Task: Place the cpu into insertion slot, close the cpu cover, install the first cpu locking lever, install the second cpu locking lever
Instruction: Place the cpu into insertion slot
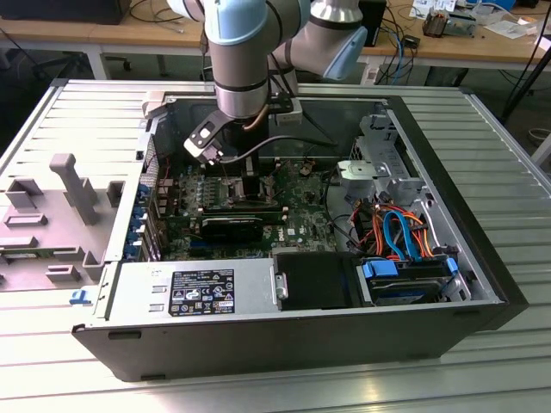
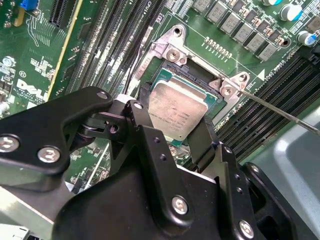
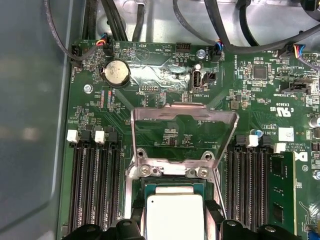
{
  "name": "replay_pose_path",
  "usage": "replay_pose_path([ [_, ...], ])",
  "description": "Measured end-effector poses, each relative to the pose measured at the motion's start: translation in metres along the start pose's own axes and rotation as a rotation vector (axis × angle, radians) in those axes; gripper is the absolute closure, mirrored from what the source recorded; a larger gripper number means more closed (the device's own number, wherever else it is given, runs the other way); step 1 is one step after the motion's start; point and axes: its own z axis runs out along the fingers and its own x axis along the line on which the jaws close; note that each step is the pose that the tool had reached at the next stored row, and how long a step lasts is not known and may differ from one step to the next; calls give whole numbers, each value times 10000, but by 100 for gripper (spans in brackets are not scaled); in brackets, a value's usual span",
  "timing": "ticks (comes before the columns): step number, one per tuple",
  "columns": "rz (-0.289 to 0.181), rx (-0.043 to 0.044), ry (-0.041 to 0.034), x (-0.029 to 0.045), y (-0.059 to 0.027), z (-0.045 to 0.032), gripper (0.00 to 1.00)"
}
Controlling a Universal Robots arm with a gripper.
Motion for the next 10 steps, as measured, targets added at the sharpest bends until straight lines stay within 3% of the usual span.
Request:
replay_pose_path([
  [6,5,-8,10,5,3,17,45],
  [7,15,-10,13,4,3,14,39],
  [8,160,-6,81,2,5,-12,39],
  [10,197,-6,125,-2,5,-12,39],
])
